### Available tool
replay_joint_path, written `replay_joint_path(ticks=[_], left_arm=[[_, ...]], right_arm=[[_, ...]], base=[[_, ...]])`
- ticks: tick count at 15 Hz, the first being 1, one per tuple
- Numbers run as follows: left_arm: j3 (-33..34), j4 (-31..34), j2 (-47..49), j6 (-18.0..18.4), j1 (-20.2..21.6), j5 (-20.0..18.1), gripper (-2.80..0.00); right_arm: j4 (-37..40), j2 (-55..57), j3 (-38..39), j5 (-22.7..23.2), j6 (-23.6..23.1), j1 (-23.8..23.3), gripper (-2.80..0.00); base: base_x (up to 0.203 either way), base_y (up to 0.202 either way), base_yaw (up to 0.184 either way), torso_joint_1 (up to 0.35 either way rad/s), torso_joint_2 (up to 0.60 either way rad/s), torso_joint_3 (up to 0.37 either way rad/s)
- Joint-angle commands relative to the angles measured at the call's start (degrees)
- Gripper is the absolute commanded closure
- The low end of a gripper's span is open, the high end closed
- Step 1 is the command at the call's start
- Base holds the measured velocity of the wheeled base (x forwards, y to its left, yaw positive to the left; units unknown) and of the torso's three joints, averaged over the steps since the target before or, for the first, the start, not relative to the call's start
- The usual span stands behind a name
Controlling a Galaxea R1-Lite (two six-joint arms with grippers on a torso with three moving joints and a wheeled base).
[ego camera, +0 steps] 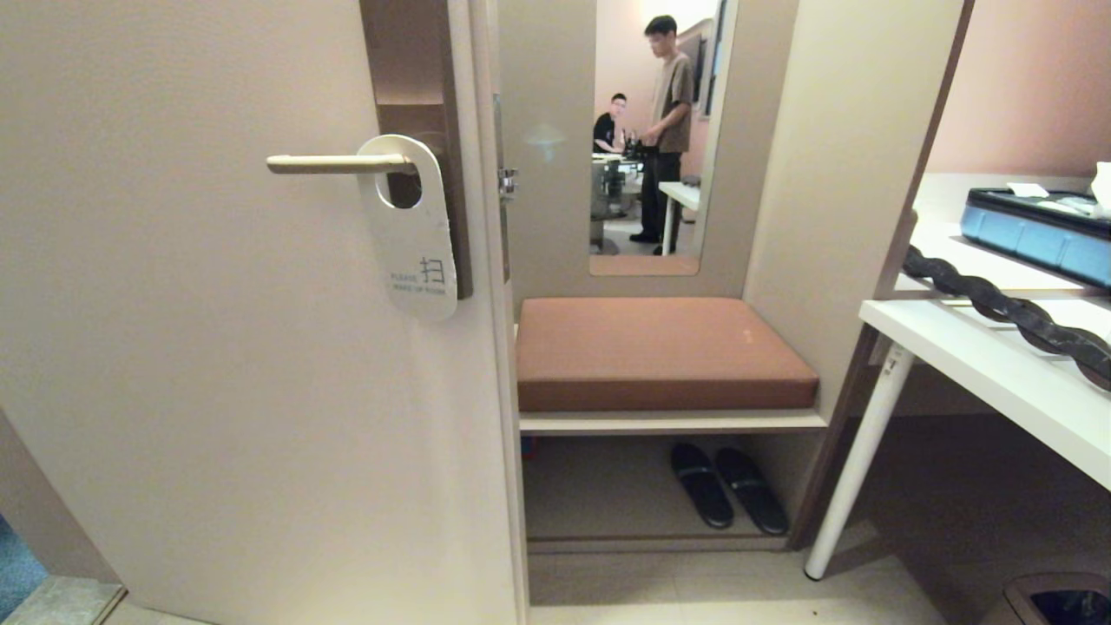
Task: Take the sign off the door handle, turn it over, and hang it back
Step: Take down the sign
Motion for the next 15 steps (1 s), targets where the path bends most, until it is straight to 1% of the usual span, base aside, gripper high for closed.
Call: replay_joint_path(ticks=[1, 15], left_arm=[[0.0, 0.0, 0.0, -0.1, 0.0, 0.1, 0.0], [0.0, 0.0, 0.0, -0.1, 0.0, 0.0, 0.0]], right_arm=[[0.0, 0.0, 0.0, 0.1, 0.0, 0.0, 0.0], [0.0, 0.0, 0.0, 0.1, 0.0, 0.0, 0.0]], base=[[0.0, 0.0, 0.0, 0.0, 0.0, 0.0], [0.0, 0.0, 0.0, 0.0, 0.0, 0.0]])
